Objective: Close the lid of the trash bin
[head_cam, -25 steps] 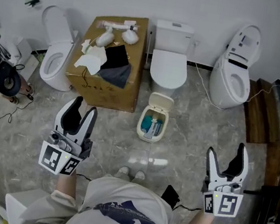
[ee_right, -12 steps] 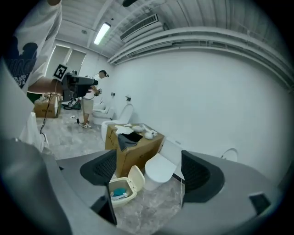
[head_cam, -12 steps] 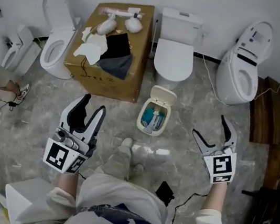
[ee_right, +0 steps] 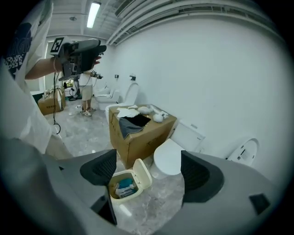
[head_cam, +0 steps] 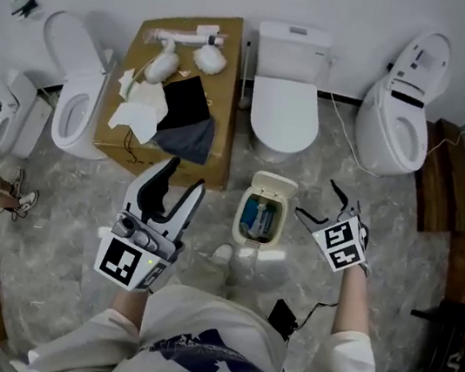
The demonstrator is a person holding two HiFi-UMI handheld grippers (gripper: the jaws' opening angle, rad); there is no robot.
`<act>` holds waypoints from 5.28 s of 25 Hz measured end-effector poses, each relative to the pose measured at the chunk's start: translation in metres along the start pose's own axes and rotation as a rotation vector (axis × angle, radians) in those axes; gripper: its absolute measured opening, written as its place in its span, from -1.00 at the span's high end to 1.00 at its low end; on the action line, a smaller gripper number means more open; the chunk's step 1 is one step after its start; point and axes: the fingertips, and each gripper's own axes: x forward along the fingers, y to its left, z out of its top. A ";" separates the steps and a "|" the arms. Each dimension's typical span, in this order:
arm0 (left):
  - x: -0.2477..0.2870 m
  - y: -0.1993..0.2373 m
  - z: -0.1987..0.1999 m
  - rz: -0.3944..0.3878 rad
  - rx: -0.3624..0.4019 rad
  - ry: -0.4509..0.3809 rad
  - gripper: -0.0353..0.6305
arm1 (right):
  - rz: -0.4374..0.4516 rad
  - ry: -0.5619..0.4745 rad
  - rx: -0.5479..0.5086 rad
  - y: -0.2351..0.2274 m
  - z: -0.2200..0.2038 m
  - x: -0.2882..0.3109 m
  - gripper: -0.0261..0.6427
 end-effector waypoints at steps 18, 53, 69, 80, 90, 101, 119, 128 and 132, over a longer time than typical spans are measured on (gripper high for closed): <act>0.108 0.041 -0.083 -0.025 -0.007 0.126 0.35 | 0.401 0.423 -0.151 0.018 -0.102 0.192 -0.36; 0.113 0.043 -0.154 0.089 0.049 0.240 0.35 | 0.664 0.474 -0.180 0.111 -0.204 0.252 -0.30; 0.136 0.034 -0.208 0.066 -0.004 0.187 0.35 | 0.716 0.488 -0.105 0.204 -0.253 0.235 -0.30; 0.150 0.034 -0.265 0.056 -0.020 0.232 0.35 | 0.753 0.499 -0.042 0.243 -0.286 0.242 -0.31; 0.140 0.036 -0.286 0.062 -0.012 0.246 0.35 | 0.779 0.540 -0.005 0.271 -0.319 0.258 -0.32; 0.118 0.051 -0.298 0.095 0.003 0.279 0.35 | 0.663 0.647 -0.054 0.293 -0.356 0.280 -0.30; 0.103 0.019 -0.129 0.050 0.022 0.173 0.35 | 0.236 0.267 0.482 0.121 -0.165 0.168 -0.28; 0.064 -0.014 0.002 0.067 -0.052 -0.027 0.35 | -0.379 -0.427 0.552 -0.039 0.053 -0.082 -0.07; 0.054 -0.030 0.019 0.043 -0.087 -0.077 0.36 | -0.521 -0.622 0.470 -0.037 0.103 -0.154 0.59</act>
